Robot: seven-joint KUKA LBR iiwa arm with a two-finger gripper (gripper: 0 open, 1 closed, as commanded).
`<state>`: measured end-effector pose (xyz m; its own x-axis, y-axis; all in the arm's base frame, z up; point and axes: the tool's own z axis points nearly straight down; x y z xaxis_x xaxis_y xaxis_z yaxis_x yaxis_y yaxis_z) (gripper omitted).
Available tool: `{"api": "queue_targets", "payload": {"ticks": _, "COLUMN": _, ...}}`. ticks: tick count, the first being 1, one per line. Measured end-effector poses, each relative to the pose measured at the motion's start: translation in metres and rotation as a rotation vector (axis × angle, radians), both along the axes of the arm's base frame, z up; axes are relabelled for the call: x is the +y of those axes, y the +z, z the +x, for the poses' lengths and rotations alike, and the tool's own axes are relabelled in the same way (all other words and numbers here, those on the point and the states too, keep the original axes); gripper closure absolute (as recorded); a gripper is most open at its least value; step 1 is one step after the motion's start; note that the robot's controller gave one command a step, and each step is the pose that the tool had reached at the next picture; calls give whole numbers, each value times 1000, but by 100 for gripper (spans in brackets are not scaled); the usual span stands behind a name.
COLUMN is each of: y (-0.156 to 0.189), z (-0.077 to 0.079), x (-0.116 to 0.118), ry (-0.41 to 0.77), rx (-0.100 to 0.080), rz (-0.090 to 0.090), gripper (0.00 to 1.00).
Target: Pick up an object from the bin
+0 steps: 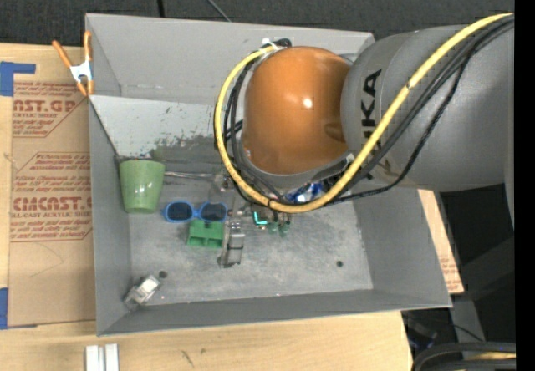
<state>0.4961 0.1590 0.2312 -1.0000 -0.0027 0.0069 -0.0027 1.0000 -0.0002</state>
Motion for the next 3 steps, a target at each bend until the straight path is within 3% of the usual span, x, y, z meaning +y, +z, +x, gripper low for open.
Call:
{"api": "queue_targets", "payload": {"ticks": 1, "y": -150, "z": 64, "x": -40, "ry": 186, "rx": -4, "rz": 1, "gripper": 0}}
{"api": "queue_targets", "payload": {"ticks": 2, "y": -146, "z": 64, "x": -39, "ry": 186, "rx": -7, "rz": 3, "gripper": 100}}
{"api": "queue_targets", "payload": {"ticks": 3, "y": -7, "z": 40, "x": 3, "ry": 215, "rx": -17, "rz": 4, "gripper": 100}}
